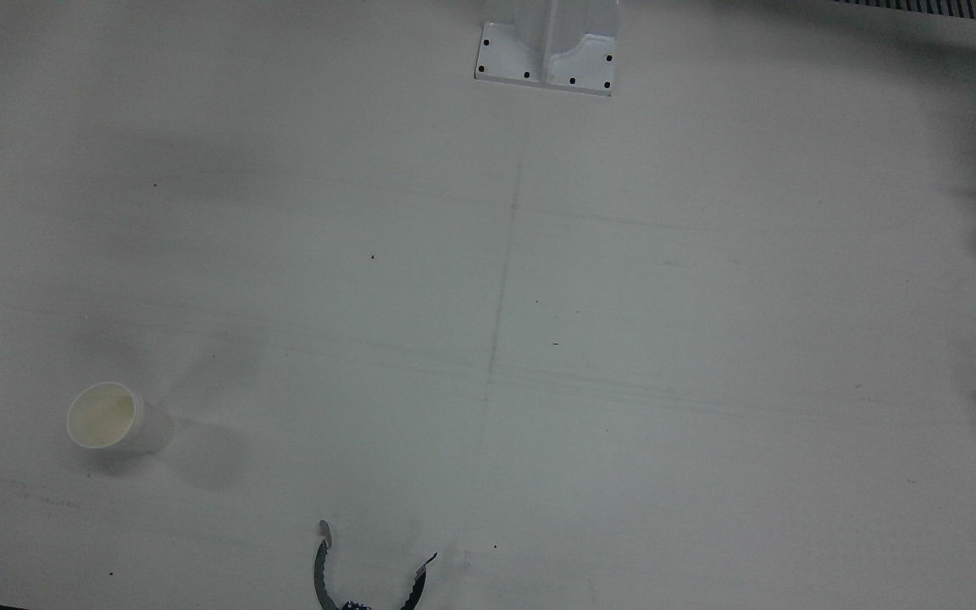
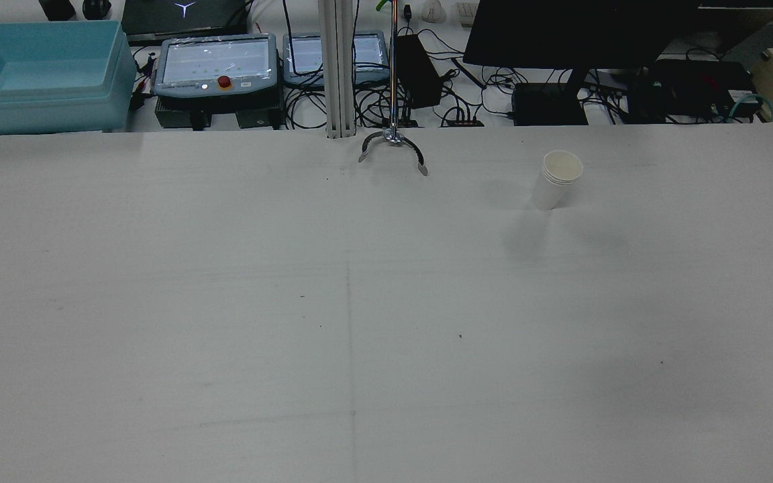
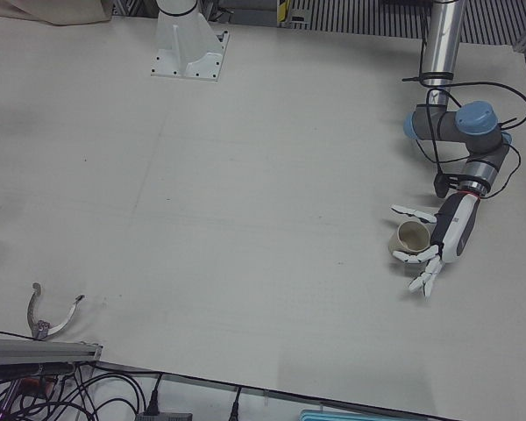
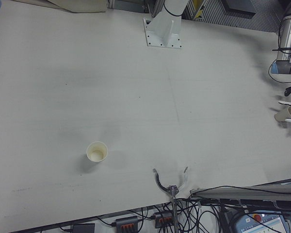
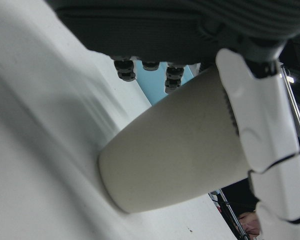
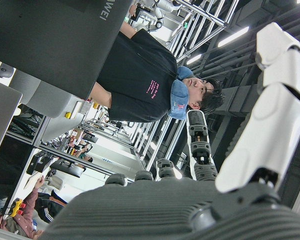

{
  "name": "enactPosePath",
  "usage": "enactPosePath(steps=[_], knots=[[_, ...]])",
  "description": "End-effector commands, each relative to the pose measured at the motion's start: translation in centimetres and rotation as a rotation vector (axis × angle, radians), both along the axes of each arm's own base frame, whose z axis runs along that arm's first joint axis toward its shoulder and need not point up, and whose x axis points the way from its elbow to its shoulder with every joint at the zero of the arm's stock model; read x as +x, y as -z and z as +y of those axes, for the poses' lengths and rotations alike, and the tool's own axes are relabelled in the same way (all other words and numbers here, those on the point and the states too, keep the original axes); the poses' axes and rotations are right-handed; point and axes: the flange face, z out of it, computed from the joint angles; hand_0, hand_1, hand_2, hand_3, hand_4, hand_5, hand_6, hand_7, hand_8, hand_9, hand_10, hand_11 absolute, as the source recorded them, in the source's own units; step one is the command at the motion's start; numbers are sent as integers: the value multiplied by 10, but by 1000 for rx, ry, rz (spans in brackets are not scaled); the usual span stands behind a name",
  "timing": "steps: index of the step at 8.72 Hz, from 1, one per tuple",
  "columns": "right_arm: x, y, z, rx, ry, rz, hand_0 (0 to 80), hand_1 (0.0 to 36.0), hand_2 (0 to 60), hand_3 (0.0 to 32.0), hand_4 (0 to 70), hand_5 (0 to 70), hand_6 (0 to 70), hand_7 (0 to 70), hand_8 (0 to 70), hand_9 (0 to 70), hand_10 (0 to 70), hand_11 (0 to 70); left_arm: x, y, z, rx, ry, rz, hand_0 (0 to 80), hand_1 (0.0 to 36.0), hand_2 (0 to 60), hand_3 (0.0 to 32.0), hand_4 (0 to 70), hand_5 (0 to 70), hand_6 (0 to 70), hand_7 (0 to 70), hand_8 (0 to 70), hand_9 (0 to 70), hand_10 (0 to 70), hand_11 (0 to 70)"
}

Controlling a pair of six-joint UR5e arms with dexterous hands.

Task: Pour water
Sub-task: 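Move the right hand toward the white paper cup on the table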

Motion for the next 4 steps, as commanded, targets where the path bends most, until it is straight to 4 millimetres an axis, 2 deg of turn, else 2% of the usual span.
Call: enactPosePath(steps=[1,3,4], knots=[[1,0,0,1,-3,0,455,140,221,12,130,151,29,86,0,3,0,0,0,2,0,-19,-1,4,590,162,0,0,675,332,82,182,33,70,60,96],[2,0,1,1,-4,-1,456,140,220,14,130,150,29,86,0,3,0,0,-1,1,1,-50,-4,29,610,170,0,0,664,341,96,202,52,97,65,105],[7,4,1,9,-15,1,456,140,222,10,135,154,31,88,0,3,0,0,-2,12,1,-68,-9,57,613,167,0,0,663,348,102,219,61,111,65,106]])
